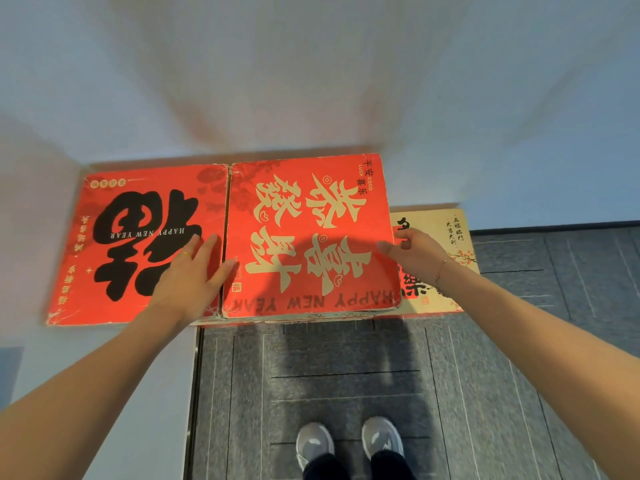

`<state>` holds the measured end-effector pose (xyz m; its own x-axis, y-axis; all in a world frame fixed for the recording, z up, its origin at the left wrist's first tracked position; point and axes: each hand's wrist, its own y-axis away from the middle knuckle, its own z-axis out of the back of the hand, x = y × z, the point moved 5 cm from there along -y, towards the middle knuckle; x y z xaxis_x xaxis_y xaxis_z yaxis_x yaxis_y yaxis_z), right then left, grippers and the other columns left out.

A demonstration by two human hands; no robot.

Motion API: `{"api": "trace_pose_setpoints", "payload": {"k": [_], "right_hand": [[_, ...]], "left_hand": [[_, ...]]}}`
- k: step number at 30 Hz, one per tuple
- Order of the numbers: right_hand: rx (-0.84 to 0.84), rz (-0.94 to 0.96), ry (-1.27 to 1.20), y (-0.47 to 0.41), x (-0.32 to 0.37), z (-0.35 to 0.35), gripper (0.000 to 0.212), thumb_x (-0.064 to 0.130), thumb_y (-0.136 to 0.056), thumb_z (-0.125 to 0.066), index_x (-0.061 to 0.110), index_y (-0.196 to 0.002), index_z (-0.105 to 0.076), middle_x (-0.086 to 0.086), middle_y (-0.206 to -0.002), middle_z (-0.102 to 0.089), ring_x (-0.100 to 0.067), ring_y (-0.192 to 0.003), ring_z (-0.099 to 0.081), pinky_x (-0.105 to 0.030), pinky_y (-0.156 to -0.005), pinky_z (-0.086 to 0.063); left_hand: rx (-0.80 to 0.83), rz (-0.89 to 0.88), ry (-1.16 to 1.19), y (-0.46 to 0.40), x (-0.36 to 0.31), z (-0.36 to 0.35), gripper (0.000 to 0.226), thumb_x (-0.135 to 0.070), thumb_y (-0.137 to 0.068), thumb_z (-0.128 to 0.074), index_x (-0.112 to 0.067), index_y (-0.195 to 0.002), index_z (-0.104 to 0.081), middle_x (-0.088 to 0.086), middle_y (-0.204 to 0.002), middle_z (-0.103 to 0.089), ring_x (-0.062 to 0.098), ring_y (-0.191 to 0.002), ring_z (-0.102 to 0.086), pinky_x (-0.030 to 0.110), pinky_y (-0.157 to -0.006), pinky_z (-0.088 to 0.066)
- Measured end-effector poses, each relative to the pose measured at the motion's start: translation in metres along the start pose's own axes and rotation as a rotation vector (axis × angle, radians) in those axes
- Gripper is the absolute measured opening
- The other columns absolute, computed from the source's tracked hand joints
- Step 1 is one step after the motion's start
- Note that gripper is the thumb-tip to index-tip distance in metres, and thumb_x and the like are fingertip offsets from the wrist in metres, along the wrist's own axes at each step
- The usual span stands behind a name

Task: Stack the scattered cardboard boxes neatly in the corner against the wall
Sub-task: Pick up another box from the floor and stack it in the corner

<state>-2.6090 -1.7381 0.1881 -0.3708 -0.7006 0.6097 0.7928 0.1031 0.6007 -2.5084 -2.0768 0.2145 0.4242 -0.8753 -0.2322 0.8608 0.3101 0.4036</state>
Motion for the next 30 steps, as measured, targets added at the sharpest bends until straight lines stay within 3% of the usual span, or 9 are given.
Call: {"api": "trace_pose_setpoints", "payload": {"k": [4,10,16,22,30], "right_hand": [[-0.022,0.008,0.051,0.013,0.008,0.027,0.066,0.047,-0.088,-0.056,0.010,-0.139,-0.038,-0.008,-0.122,-0.057,-0.022,-0.102,-0.056,-0.028,-0.080,-0.040],[-0.077,-0.002,0.026,0.050,0.015,0.080,0.066,0.049,-0.087,-0.056,0.011,-0.139,-0.039,-0.009,-0.133,-0.051,-0.024,-0.120,-0.050,-0.031,-0.093,-0.040],[-0.147,-0.017,0.000,0.129,0.016,0.151,0.067,0.049,-0.086,-0.058,0.011,-0.137,-0.040,-0.010,-0.138,-0.048,-0.024,-0.123,-0.050,-0.034,-0.099,-0.040],[-0.251,-0.059,0.070,0.240,-0.007,0.225,0.067,0.046,-0.088,-0.057,0.007,-0.139,-0.038,-0.008,-0.144,-0.043,-0.024,-0.131,-0.043,-0.032,-0.104,-0.035],[-0.435,-0.216,0.028,0.404,-0.090,0.301,0.063,0.045,-0.090,-0.054,0.010,-0.141,-0.037,-0.008,-0.146,-0.039,-0.024,-0.133,-0.040,-0.033,-0.106,-0.033]], "left_hand": [[0.031,-0.066,-0.017,0.003,-0.025,0.019,0.070,-0.061,-0.092,-0.032,-0.028,-0.151,-0.017,0.003,-0.159,-0.014,0.024,-0.145,-0.017,0.048,-0.109,-0.032],[0.104,-0.187,-0.181,0.008,-0.066,0.066,0.067,-0.060,-0.093,-0.027,-0.028,-0.151,-0.017,0.005,-0.154,-0.028,0.025,-0.139,-0.031,0.049,-0.103,-0.041],[0.216,-0.259,-0.266,0.037,-0.121,0.121,0.074,-0.068,-0.089,-0.020,-0.026,-0.151,-0.019,0.011,-0.154,-0.029,0.029,-0.141,-0.030,0.045,-0.113,-0.029],[0.243,-0.436,-0.255,0.094,-0.225,0.144,0.067,-0.060,-0.095,-0.025,-0.020,-0.149,-0.026,0.010,-0.153,-0.033,0.028,-0.140,-0.032,0.042,-0.113,-0.028],[0.422,-0.678,-0.322,0.202,-0.376,0.127,0.067,-0.059,-0.096,-0.027,-0.019,-0.149,-0.026,0.014,-0.148,-0.039,0.030,-0.135,-0.039,0.041,-0.111,-0.032]]}}
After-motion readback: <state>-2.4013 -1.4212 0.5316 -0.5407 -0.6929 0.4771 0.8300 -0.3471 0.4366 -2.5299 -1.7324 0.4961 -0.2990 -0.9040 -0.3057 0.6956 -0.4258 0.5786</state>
